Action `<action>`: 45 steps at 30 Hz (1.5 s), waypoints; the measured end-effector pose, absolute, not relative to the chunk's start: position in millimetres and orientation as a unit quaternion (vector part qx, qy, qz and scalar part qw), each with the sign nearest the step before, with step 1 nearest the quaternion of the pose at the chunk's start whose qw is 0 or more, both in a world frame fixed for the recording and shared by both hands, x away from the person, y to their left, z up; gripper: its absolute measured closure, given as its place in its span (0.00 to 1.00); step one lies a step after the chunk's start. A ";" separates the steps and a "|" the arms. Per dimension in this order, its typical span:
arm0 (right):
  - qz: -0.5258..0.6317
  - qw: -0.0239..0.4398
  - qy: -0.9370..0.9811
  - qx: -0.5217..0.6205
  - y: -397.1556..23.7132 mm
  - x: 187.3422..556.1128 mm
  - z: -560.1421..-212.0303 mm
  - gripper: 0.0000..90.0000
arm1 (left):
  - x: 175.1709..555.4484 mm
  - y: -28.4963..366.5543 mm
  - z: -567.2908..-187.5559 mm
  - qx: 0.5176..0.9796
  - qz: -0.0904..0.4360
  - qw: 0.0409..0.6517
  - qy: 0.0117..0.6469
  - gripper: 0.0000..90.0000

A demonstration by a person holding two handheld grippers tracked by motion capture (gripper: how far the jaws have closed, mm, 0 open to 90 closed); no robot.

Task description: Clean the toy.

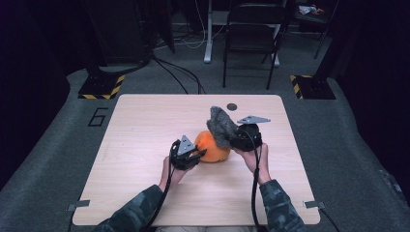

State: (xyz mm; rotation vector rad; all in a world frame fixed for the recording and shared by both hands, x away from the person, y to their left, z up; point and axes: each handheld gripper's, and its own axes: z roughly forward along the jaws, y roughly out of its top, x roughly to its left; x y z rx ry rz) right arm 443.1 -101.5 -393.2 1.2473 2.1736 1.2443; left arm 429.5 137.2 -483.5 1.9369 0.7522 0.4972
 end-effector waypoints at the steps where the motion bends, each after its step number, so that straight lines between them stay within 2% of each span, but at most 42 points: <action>1: 0.443 0.170 0.768 0.431 -95.0 440.4 -390.7 0.77 | 429.3 136.9 -483.7 0.793 0.206 0.483 0.309 0.76; 3: 0.445 0.167 0.771 0.424 -88.5 438.1 -390.1 0.77 | 429.1 136.8 -483.4 0.793 0.205 0.483 0.309 0.76; 4: 0.428 0.173 0.787 0.409 -74.2 436.9 -396.9 0.77 | 428.2 135.7 -482.8 0.795 0.207 0.481 0.307 0.76; 8: 0.377 0.199 0.808 0.407 -65.9 445.0 -425.1 0.78 | 428.9 135.0 -484.2 0.800 0.208 0.475 0.302 0.76; 10: 0.382 0.183 0.805 0.415 -69.6 448.8 -428.7 0.78 | 429.1 135.0 -485.3 0.799 0.204 0.479 0.302 0.76; 16: 0.356 0.203 0.810 0.419 -78.2 450.4 -430.5 0.78 | 428.2 134.2 -485.3 0.798 0.207 0.479 0.302 0.76; 19: 0.342 0.197 0.809 0.436 -89.7 453.7 -435.2 0.78 | 428.5 134.5 -485.5 0.798 0.206 0.479 0.301 0.76; 33: 0.257 0.156 0.801 0.517 -129.8 480.9 -487.3 0.78 | 429.1 137.9 -485.5 0.795 0.206 0.484 0.302 0.76; 35: 0.265 0.171 0.798 0.514 -131.1 478.3 -479.0 0.79 | 429.2 138.1 -485.4 0.794 0.205 0.484 0.304 0.76; 38: 0.323 0.194 0.779 0.501 -132.6 469.0 -445.4 0.79 | 429.3 138.8 -484.2 0.796 0.204 0.482 0.304 0.76; 42: 0.417 0.195 0.761 0.457 -120.1 447.4 -403.3 0.80 | 429.3 138.2 -484.3 0.796 0.203 0.483 0.303 0.76; 45: 0.415 0.173 0.783 0.430 -97.8 443.3 -405.7 0.80 | 429.4 137.5 -484.4 0.795 0.208 0.484 0.300 0.75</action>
